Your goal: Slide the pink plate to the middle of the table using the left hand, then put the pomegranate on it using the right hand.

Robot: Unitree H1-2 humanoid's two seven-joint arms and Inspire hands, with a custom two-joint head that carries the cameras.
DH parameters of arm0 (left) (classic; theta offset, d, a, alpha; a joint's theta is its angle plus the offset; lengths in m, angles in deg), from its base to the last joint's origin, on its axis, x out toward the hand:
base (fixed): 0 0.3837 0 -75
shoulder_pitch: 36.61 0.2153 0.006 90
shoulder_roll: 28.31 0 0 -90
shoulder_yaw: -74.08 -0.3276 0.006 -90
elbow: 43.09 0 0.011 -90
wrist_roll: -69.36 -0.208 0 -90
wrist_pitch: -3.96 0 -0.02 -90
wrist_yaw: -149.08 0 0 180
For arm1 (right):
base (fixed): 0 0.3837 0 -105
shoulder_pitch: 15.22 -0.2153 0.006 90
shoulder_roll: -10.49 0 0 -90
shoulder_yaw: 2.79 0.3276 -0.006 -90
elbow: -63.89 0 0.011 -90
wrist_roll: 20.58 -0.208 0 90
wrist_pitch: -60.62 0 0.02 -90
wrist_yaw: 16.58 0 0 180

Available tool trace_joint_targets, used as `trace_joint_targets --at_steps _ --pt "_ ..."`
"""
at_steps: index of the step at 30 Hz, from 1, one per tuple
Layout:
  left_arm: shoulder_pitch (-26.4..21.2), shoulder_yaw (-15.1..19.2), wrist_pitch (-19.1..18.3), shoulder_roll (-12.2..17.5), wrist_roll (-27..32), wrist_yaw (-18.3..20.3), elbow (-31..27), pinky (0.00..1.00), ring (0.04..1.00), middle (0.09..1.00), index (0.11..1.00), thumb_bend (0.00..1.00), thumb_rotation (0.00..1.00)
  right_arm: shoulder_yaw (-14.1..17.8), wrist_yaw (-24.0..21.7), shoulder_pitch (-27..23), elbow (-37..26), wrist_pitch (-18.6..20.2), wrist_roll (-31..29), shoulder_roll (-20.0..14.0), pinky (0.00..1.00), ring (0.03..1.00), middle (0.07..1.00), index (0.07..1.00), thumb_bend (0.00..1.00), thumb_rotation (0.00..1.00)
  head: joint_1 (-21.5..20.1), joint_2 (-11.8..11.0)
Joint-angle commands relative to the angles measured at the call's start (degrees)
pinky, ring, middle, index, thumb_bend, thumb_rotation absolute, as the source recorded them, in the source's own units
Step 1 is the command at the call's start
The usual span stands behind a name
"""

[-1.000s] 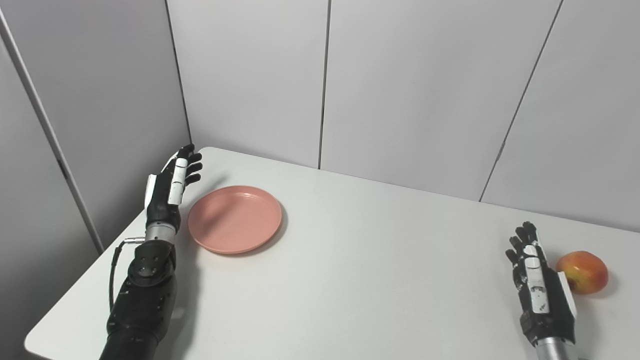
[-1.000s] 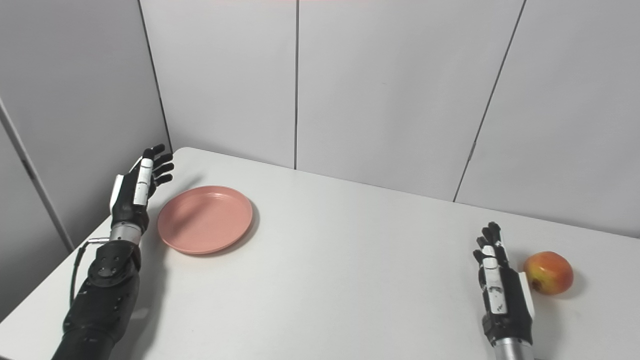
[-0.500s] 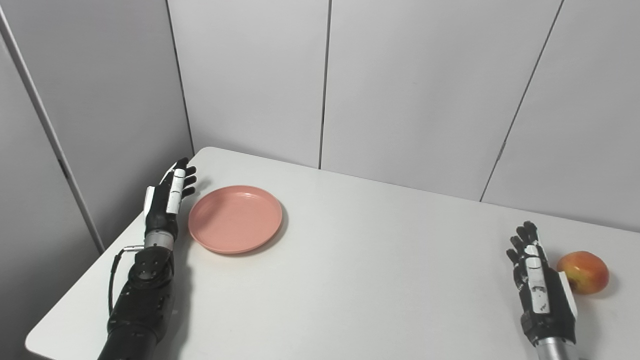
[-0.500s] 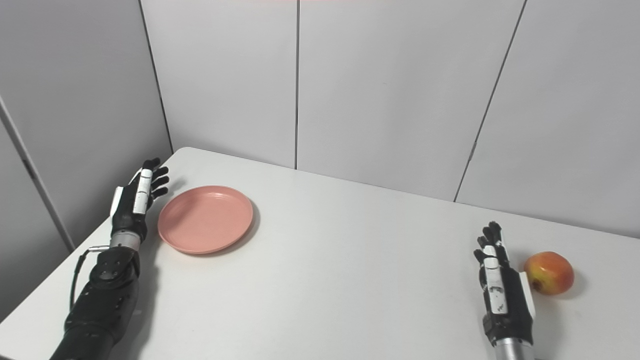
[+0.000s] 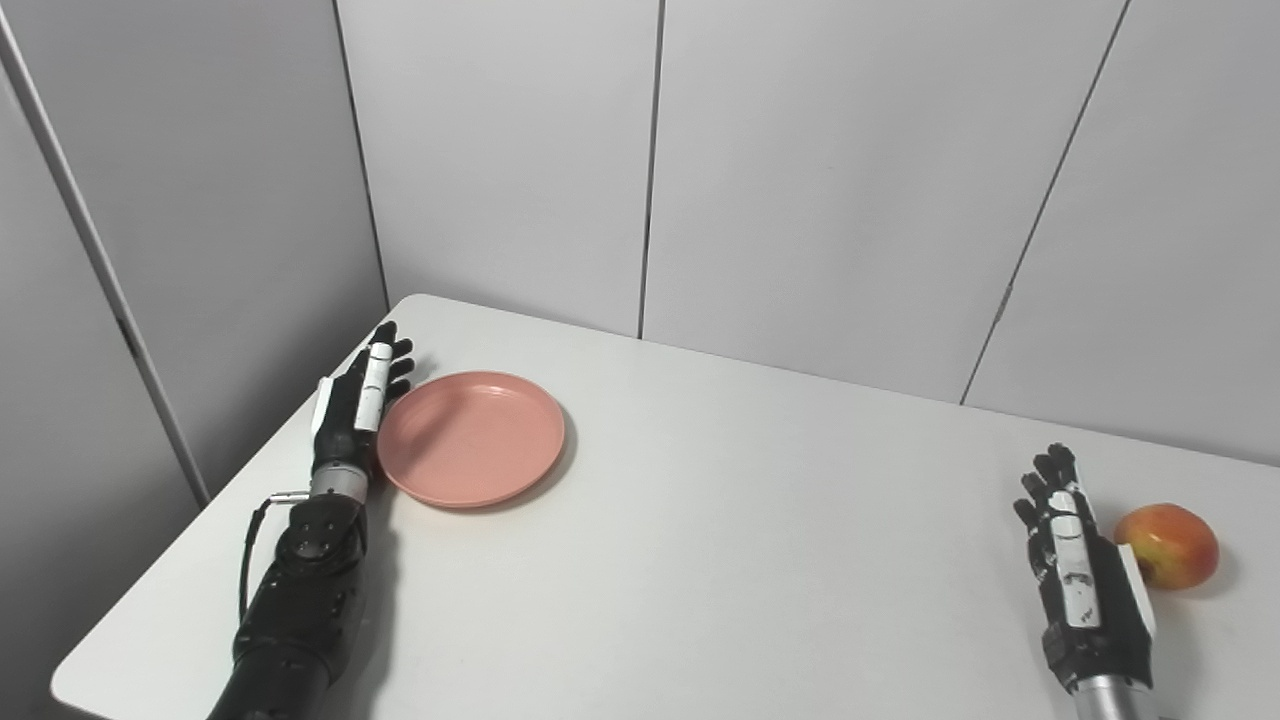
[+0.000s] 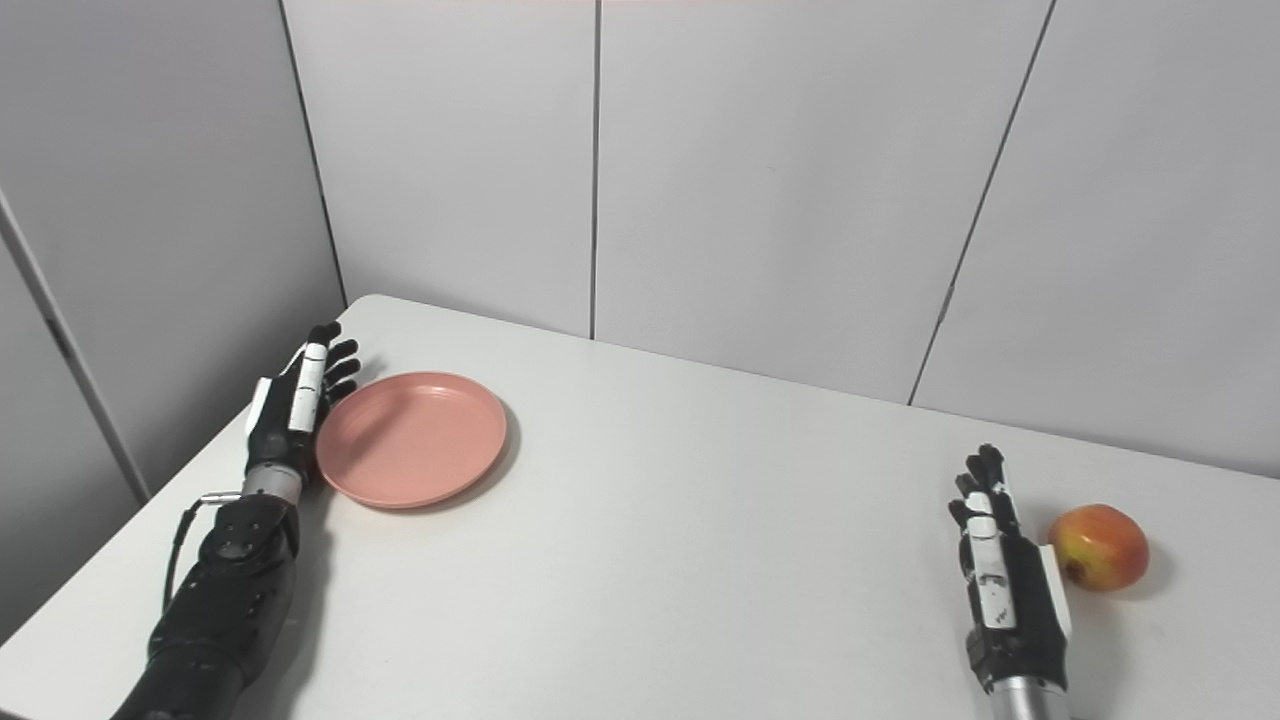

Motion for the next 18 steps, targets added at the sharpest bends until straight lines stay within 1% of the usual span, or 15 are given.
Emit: trace_joint_targets --at_steps 1,7,10,13,15,18 --pt "-3.2 -0.5 1.8 0.3 0.0 0.8 -1.1 0.87 0.876 0.880 0.877 0.69 1.00 0.1 -0.4 1.1 1.5 -2.5 0.0 0.2 1.00 1.000 1.000 1.000 0.48 0.90 -0.1 0.0" --pt "-3.2 -1.3 1.8 -0.9 0.8 2.1 -1.3 0.85 0.883 0.894 0.893 0.70 1.00 0.0 -0.1 1.1 1.6 -2.8 0.5 0.1 1.00 1.000 1.000 1.000 0.49 0.91 -0.1 0.1" --pt "-3.1 -1.8 1.4 -1.2 0.9 2.9 -1.5 0.86 0.884 0.895 0.891 0.70 1.00 0.1 -0.1 1.2 1.0 -2.0 0.3 0.3 1.00 1.000 1.000 1.000 0.51 0.89 -0.2 0.1" --pt "-2.8 -2.2 -0.2 -1.6 0.8 3.1 -2.6 0.88 0.893 0.902 0.897 0.72 1.00 0.2 -0.2 1.2 0.7 -1.7 0.3 0.3 1.00 1.000 1.000 1.000 0.51 0.89 -0.2 0.2" --pt "-3.0 -2.4 -0.4 -1.8 0.9 3.4 -2.3 0.90 0.890 0.896 0.894 0.72 1.00 0.1 -0.1 1.3 0.6 -1.8 0.5 0.2 1.00 1.000 1.000 1.000 0.50 0.90 -0.3 0.3" --pt "-2.8 -2.8 -1.8 -2.2 1.3 4.3 -3.4 0.92 0.896 0.897 0.898 0.73 1.00 0.2 -0.1 1.3 0.8 -2.0 0.4 0.3 1.00 1.000 1.000 1.000 0.50 0.91 -0.4 0.4"
